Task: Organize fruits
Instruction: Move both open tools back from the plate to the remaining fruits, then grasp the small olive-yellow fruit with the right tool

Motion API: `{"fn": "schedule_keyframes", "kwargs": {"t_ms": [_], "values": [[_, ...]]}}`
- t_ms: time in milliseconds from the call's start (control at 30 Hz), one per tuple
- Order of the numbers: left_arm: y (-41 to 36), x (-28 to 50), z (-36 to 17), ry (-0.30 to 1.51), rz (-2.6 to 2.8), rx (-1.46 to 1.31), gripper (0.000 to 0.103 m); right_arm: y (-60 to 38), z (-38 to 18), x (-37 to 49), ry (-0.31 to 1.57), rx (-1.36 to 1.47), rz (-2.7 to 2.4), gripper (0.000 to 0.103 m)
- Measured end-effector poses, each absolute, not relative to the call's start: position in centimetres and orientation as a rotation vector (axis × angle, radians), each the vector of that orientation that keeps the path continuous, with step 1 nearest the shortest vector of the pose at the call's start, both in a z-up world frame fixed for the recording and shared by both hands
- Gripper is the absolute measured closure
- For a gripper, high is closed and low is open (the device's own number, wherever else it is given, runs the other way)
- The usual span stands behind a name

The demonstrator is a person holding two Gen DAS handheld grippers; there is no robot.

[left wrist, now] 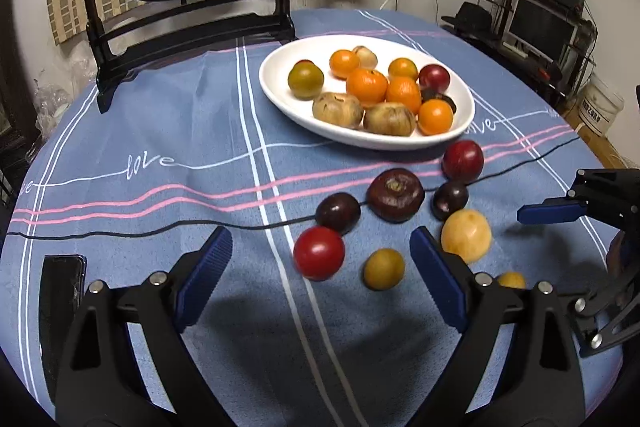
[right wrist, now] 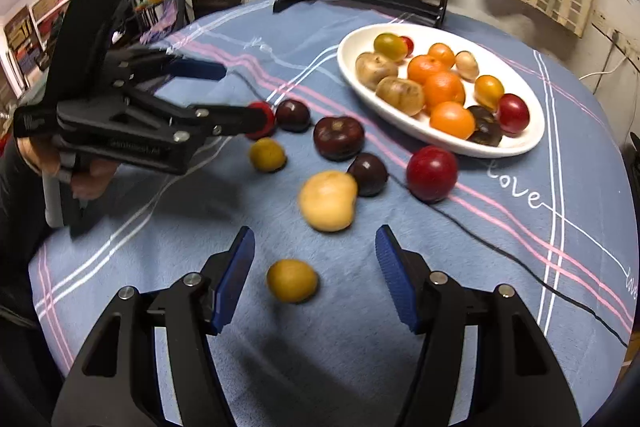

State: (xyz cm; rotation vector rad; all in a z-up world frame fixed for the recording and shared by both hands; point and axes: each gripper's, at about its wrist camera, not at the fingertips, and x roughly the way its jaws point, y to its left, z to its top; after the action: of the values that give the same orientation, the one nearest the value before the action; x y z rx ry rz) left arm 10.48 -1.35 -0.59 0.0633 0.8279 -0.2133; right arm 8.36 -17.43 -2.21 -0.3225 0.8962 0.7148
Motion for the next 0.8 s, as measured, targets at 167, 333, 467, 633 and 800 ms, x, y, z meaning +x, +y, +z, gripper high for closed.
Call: {"fn": "schedule_keyframes", "kwargs": {"t_ms": [167, 333, 467, 633, 800], "values": [[-1.5, 10.6, -1.1, 0.858, -0.211, 0.071, 0.011, -16.1, -3.9, 7.4, 0.966, -0.421, 0.704, 0.047], [-1.6, 10.6, -1.4, 0.879, -0.213, 0.072, 0.011, -15.6, -4.3, 6.9, 0.971, -0.45, 0.721, 0.074], [-1.8, 10.5, -1.5, 0.889, -0.226, 0.074, 0.011, -16.7, -4.2, 8.2, 0.974, -0.404, 0.657, 0.074], [-2.5, 10.1, -1.9, 0.899, -0.258, 0.089, 0.011, -18.6, -4.3, 10.3, 0.993, -0.304, 0.587, 0.074], [-3.5, 10.3, -2.9, 0.92, -0.273, 0.089, 0.018, -19.7, -3.8, 11.1, 0.972, -0.248, 0.521, 0.074]]}}
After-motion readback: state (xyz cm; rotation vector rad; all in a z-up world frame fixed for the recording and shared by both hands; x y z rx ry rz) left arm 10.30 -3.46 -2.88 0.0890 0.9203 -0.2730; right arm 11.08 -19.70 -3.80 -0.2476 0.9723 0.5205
